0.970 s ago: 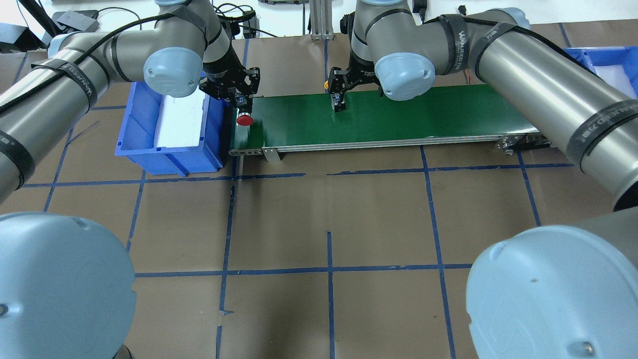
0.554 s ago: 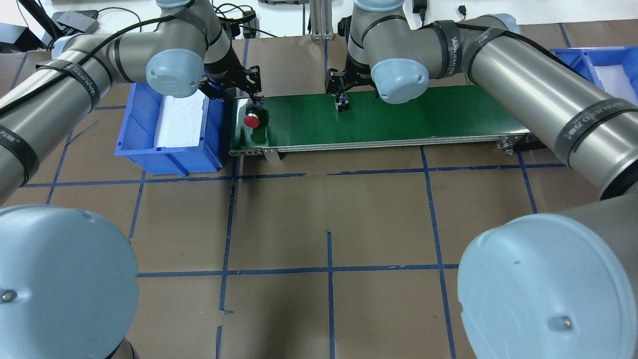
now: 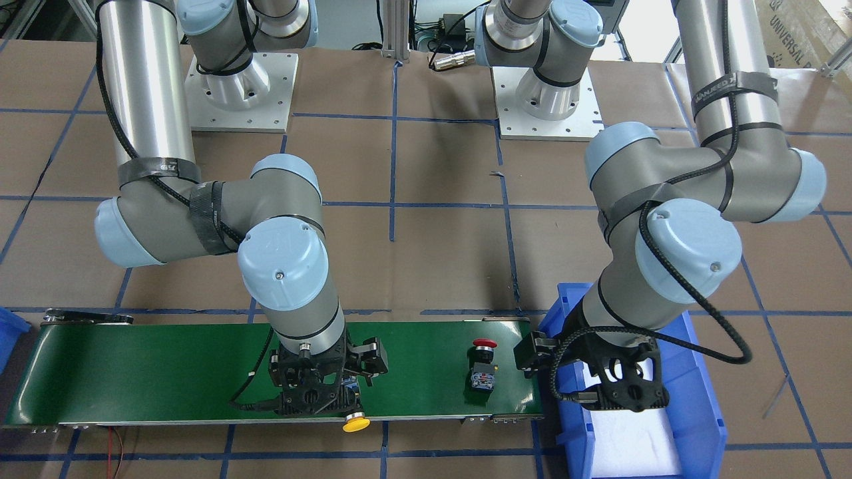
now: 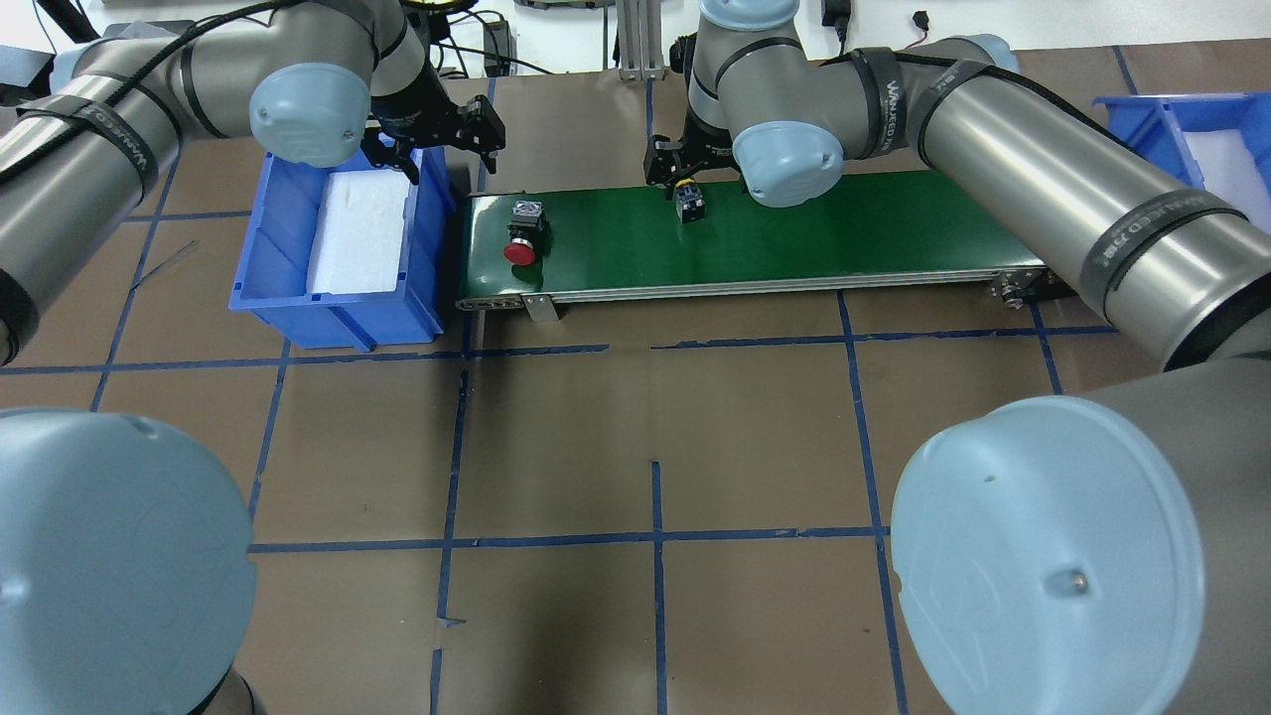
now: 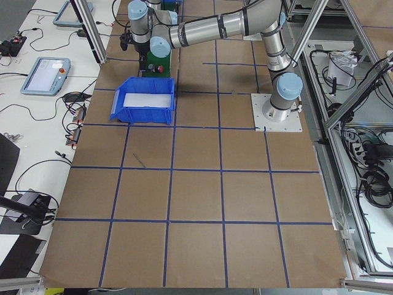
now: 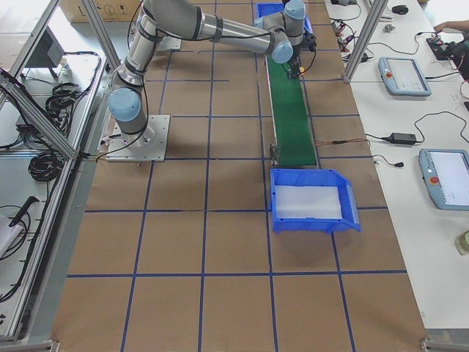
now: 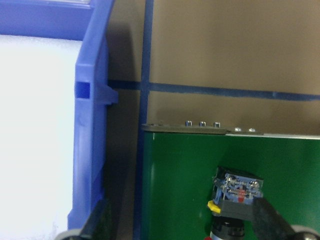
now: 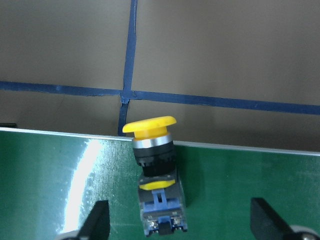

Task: Transport two buttons from left to right
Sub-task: 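Grasp the yellow button with the right gripper while the left gripper withdraws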

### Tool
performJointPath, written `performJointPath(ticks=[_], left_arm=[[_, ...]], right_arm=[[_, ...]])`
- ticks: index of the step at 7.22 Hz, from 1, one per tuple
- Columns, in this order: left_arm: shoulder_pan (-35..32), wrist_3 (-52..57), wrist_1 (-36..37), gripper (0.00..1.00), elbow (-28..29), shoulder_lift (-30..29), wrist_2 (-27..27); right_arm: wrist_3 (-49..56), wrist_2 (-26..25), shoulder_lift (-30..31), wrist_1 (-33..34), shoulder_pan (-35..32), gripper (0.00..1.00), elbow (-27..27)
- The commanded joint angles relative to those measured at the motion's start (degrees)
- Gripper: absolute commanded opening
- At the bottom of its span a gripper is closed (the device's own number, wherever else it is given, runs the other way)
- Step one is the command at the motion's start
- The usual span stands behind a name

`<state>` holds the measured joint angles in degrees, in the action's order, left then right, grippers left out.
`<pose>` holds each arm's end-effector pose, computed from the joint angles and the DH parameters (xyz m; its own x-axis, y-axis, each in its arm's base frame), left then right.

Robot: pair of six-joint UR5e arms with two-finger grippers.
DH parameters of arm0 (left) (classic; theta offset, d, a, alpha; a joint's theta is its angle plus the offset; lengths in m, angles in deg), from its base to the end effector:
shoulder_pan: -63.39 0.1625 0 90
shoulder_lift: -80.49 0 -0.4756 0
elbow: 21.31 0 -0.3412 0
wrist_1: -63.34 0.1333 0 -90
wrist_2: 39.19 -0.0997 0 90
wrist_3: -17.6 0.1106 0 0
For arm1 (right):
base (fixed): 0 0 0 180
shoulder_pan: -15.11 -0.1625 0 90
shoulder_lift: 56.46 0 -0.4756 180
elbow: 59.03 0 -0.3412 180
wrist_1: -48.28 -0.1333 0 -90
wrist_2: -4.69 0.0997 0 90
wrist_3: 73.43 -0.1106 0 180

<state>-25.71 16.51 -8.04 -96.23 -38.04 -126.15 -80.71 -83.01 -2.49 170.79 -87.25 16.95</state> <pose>-0.1287 -0.6703 0.4000 -0.9981 -0.0298 0.0545 -0.0346 0.9954 -0.0891 0.2874 -0.6682 0.3288 -0.9933 -0.0975 -0.0622 -0.0853 0.9807 -0.1758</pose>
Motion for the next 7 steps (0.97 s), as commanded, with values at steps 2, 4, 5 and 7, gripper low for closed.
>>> performJointPath(ticks=[2, 4, 5, 7], left_arm=[[1.74, 2.32, -9.86, 1.00, 0.92, 6.96, -1.01], [1.83, 2.32, -18.79, 1.00, 1.27, 10.24, -0.84], [1.65, 2.23, -18.80, 1.00, 1.88, 11.11, -0.93], [1.83, 2.23, -20.45, 1.00, 1.36, 14.18, -1.02]], right_arm=[[0.68, -0.10, -1.23, 1.15, 0.05, 0.97, -0.48], [1.73, -0.19, -2.11, 1.68, 0.06, 0.42, -0.57], [3.91, -0.19, -1.85, 1.16, 0.06, 0.16, -0.57], [6.38, 0.68, -0.97, -0.07, 1.45, 0.09, -1.53]])
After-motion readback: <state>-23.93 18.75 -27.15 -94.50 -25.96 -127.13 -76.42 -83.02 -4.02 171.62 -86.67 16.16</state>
